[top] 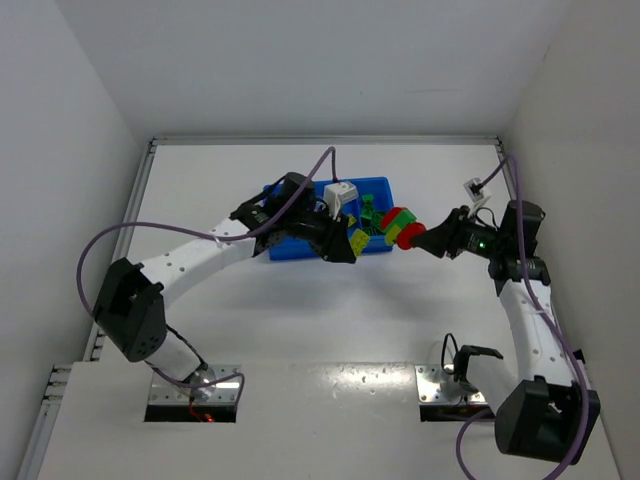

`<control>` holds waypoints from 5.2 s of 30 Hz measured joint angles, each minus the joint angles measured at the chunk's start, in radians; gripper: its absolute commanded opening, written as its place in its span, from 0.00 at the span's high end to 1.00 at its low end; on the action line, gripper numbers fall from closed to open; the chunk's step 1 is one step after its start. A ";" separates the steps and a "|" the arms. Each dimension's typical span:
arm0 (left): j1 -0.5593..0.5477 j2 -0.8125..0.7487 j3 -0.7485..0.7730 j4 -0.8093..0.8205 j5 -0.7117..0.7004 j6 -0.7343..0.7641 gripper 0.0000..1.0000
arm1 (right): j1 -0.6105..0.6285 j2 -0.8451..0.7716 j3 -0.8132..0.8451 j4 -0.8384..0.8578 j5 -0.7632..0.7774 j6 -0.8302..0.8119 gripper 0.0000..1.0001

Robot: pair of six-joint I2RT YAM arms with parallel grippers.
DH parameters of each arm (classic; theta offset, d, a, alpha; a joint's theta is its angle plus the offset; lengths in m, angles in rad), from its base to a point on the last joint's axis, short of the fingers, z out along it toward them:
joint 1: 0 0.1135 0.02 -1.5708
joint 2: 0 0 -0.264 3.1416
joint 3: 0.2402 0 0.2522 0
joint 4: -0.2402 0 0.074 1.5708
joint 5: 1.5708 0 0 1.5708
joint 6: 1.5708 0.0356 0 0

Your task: Sort the legos into containers by color

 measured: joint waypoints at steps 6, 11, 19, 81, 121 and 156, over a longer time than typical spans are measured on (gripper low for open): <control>-0.060 0.064 0.084 -0.051 -0.388 0.104 1.00 | -0.026 -0.008 0.000 0.000 0.042 0.000 0.95; -0.053 0.214 0.222 -0.052 -0.518 0.099 1.00 | -0.040 -0.013 0.000 0.000 0.058 0.000 0.95; -0.005 0.403 0.315 -0.061 -0.602 0.024 1.00 | -0.050 -0.027 0.000 0.000 0.069 0.000 0.95; 0.164 -0.172 -0.099 -0.218 0.291 0.367 0.23 | 0.382 0.232 0.203 -0.499 -0.204 -0.511 0.95; 0.105 -0.051 -0.049 -0.158 0.402 0.302 1.00 | 0.449 0.294 0.245 -0.532 -0.190 -0.574 0.95; 0.471 -0.792 -0.340 -0.059 -0.094 0.067 1.00 | 0.674 0.880 0.874 -0.215 0.219 -0.261 0.97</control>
